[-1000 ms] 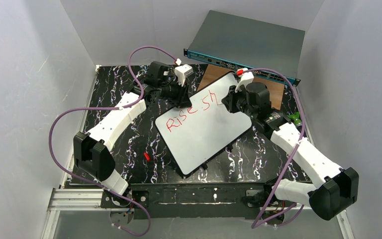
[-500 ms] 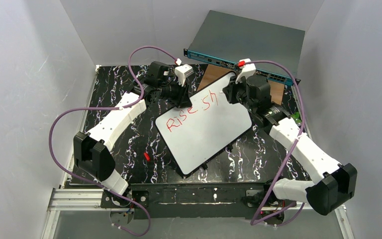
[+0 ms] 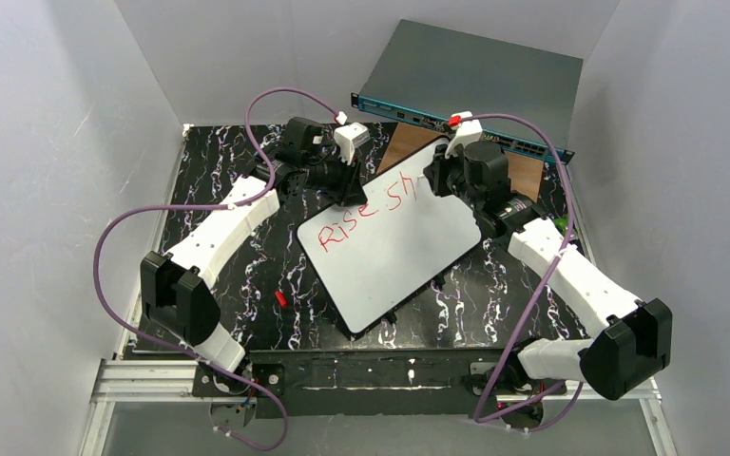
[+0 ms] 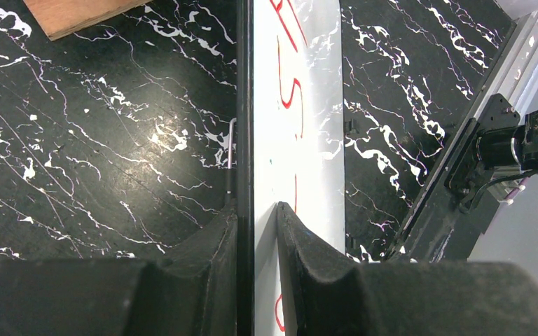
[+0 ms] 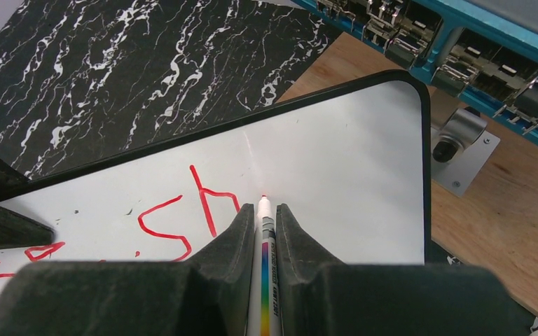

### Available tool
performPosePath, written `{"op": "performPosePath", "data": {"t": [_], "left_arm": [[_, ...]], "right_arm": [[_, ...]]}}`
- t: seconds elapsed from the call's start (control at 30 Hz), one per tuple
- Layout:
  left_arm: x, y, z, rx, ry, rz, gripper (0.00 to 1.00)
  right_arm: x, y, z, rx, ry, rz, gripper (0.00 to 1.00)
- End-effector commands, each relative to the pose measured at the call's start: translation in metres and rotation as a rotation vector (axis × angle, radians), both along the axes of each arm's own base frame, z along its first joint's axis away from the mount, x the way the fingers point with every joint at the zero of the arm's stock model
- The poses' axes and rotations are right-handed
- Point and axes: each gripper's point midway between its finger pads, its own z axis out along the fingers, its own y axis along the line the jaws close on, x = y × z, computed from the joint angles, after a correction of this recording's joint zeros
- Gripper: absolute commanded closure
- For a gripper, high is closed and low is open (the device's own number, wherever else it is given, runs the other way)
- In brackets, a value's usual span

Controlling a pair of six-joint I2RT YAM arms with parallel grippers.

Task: Write a sentence on the whiteboard

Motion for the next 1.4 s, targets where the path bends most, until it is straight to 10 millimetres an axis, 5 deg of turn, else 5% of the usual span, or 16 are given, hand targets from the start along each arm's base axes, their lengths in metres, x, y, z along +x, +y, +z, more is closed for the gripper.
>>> {"op": "performPosePath", "data": {"t": [0.0, 0.37, 0.53, 1.03, 1.37], "left_arm": [[-0.018, -0.006, 0.009, -0.003, -0.018, -0.072, 1.0], [-0.018, -0.007, 0.01, -0.005, -0.019, -0.072, 1.0], [-0.018, -0.006, 0.011, -0.006, -0.019, -0.072, 1.0], [-0.019, -0.006, 0.01, -0.003, -0.019, -0.072, 1.0], [-0.02, -0.006, 0.012, -0.003, -0.025, -0.079, 1.0]], "right_arm": [[0.007, 0.0, 0.022, 0.032, -0.067, -0.009, 0.99], [-0.01, -0.009, -0.021, 0.0, 0.012, -0.01, 0.99], [-0.013, -0.011, -0.024, 0.003, 0.019, -0.014, 0.99], [-0.008, -0.002, 0.061, 0.077, -0.125, 0.022, 0.99], [0.008, 0.011, 0.071, 0.102, -0.137, 0.038, 0.99]]}}
